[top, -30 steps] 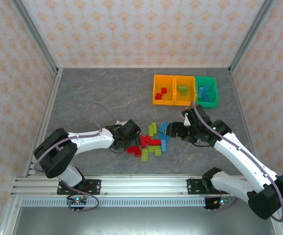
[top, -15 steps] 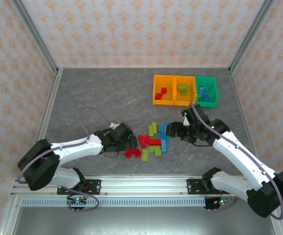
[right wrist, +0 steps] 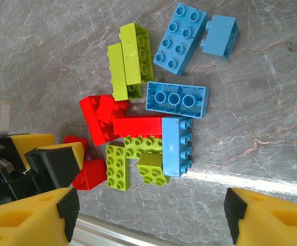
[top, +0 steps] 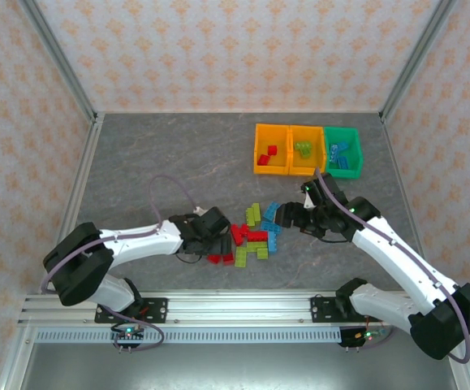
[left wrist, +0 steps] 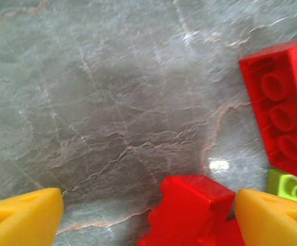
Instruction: Sort the legos into containers by color
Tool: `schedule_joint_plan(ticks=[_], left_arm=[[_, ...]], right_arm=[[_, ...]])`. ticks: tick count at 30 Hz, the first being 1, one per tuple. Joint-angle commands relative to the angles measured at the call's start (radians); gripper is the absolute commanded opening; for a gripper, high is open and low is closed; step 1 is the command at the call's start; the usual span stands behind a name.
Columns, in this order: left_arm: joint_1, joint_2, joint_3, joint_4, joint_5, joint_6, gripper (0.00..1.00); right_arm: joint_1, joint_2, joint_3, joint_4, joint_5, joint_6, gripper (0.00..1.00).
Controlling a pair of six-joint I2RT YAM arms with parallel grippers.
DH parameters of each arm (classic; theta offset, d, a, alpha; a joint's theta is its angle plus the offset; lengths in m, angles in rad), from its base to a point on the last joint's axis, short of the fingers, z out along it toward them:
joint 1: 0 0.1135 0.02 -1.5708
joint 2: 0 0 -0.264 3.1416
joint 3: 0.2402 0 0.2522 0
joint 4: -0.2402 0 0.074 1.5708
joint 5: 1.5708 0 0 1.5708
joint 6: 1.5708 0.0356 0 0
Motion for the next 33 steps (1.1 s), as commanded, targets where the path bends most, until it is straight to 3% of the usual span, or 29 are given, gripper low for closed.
schedule_joint_plan(ticks=[1, 6, 16, 22, 24, 28, 33], left_arm=[[-0.006, 0.018, -0.006, -0.079, -0.041, 0.010, 0.84], [-0.006, -0.025, -0.042, -0.097, -0.077, -0.002, 0.71], [-0.004, -0.086, -0.097, -0.032, -0.068, -0.064, 0.30], [-0.005, -0.127, -0.104, 0.020, -0.074, -0.107, 0.20], [-0.005, -0.135, -0.089, 0.006, -0.108, -0.106, 0.19], [-0.004, -0.151, -0.041, -0.098, -0.214, -0.122, 0.44], [-0.006, -0.307, -0.074, -0.244, -0.226, -0.318, 0.62]], right_arm=[[0.006, -0.004, 0.008, -0.001, 0.032, 0.013, 0.77], [0.008, 0.002, 0.002, 0.014, 0.033, 0.018, 0.77], [0.018, 0.010, 0.011, 0.015, 0.026, 0.027, 0.77], [0.085, 0.009, 0.003, 0.054, -0.021, 0.026, 0.77], [0.107, 0.018, -0.003, 0.063, -0.015, 0.031, 0.77], [0.127, 0.035, -0.009, 0.068, 0.009, 0.043, 0.77], [0.129, 0.032, -0.009, 0.062, 0.027, 0.046, 0.77]])
